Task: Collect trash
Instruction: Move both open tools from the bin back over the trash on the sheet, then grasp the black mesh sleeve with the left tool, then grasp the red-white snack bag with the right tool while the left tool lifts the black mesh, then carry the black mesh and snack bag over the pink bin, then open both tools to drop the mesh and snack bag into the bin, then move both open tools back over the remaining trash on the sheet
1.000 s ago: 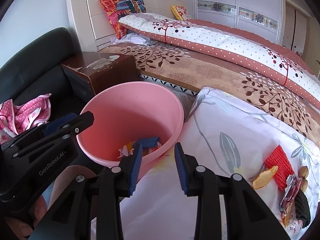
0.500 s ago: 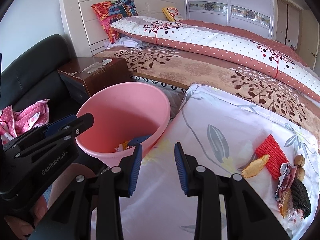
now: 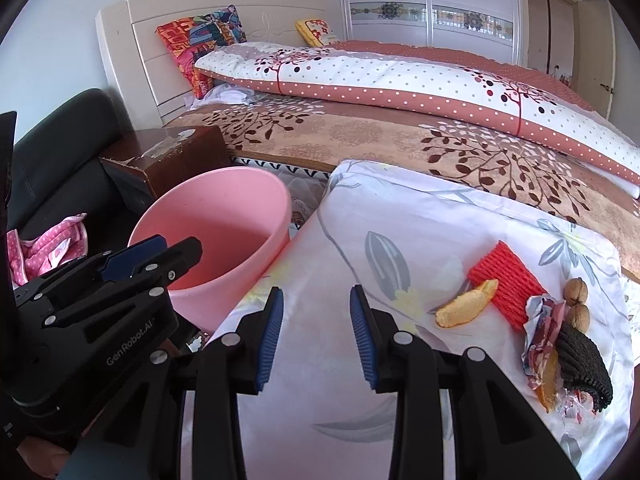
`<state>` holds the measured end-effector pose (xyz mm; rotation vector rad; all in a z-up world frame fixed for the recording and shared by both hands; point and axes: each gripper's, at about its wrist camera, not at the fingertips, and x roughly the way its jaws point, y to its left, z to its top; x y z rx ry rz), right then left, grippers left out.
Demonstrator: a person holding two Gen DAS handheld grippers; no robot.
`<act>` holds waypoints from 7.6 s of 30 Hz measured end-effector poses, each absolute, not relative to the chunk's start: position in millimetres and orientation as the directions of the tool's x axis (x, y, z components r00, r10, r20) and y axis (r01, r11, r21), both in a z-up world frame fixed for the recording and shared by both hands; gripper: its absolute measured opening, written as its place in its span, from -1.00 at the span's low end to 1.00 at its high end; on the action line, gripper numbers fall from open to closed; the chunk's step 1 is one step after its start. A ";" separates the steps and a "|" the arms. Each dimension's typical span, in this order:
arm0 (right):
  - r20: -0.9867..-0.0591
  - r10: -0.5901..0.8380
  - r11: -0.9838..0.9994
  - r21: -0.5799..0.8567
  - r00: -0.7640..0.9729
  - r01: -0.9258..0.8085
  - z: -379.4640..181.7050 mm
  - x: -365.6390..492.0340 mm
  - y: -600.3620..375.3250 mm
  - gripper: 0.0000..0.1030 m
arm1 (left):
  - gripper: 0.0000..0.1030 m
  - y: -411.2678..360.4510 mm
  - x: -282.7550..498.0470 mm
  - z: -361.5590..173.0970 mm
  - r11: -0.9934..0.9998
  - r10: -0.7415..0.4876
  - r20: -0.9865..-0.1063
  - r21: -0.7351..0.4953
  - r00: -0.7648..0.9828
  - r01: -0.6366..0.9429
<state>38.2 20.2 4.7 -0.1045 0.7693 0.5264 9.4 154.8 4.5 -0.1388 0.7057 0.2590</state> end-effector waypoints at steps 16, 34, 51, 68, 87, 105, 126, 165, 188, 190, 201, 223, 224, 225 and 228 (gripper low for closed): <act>-0.681 0.318 0.943 0.152 0.660 -0.298 1.8 45.6 -94.3 -0.19 | -0.36 76.0 34.0 -6.3 0.998 0.064 -0.663 0.022 0.746 -0.066; -0.713 0.168 0.979 0.201 0.680 -0.032 -15.6 50.4 -219.1 -0.19 | -0.36 3.8 65.7 -22.9 0.966 -0.241 -0.715 -0.109 0.657 0.235; -0.721 0.070 0.982 0.170 0.689 0.078 -6.8 31.1 -257.1 -0.19 | -0.36 -88.5 80.5 0.1 0.886 -0.417 -0.703 -0.173 0.575 0.431; -0.745 0.038 0.981 0.156 0.666 0.118 -12.5 20.3 -271.6 -0.19 | -0.36 -107.2 94.4 -43.0 0.907 -0.324 -0.783 -0.097 0.531 0.410; -0.752 0.156 0.968 0.245 0.641 0.051 -33.9 32.6 -262.9 -0.19 | -0.83 -85.6 80.9 -26.3 0.910 -0.366 -0.731 -0.154 0.576 0.384; -0.823 0.219 0.966 0.257 0.525 -0.001 -64.3 54.7 -224.0 -0.65 | -0.83 -39.0 57.5 3.2 0.941 -0.329 -0.675 -0.181 0.660 0.284; -0.710 0.231 0.972 0.146 0.665 -0.182 5.7 49.3 -142.2 -0.87 | -0.83 52.8 42.1 21.1 0.985 -0.151 -0.624 -0.159 0.767 0.065; -0.742 0.375 0.833 0.007 0.555 -0.554 -7.7 95.7 133.7 -0.86 | -0.83 259.3 28.1 -16.2 0.914 0.285 -0.665 -0.028 0.690 -0.404; -0.771 0.386 0.797 0.003 0.506 -0.604 -34.1 109.6 179.8 -0.78 | -0.22 286.5 41.6 -53.1 0.890 0.290 -0.737 -0.026 0.610 -0.456; -0.770 0.394 0.794 0.011 0.502 -0.607 -33.7 108.6 178.2 -0.75 | -0.21 286.5 41.4 -53.1 0.889 0.287 -0.740 -0.031 0.609 -0.457; -0.737 0.433 0.797 0.044 0.519 -0.603 -20.3 98.7 155.9 -0.41 | -0.12 274.0 34.7 -37.7 0.898 0.293 -0.712 -0.024 0.638 -0.439; -0.661 0.406 0.850 0.019 0.631 -0.526 8.6 43.6 54.6 -0.16 | -0.12 179.9 10.9 6.7 0.955 0.250 -0.577 0.016 0.778 -0.295; -0.661 0.402 0.854 0.022 0.633 -0.519 8.6 41.8 49.1 -0.13 | -0.12 175.0 10.2 7.3 0.957 0.246 -0.575 0.019 0.780 -0.288; -0.662 0.400 0.857 0.026 0.634 -0.514 8.3 39.6 43.9 -0.13 | -0.12 170.2 9.6 7.8 0.960 0.242 -0.574 0.022 0.783 -0.280; -0.660 0.392 0.868 0.033 0.641 -0.496 8.1 33.7 28.5 -0.12 | -0.12 155.7 7.9 8.5 0.966 0.230 -0.570 0.031 0.789 -0.258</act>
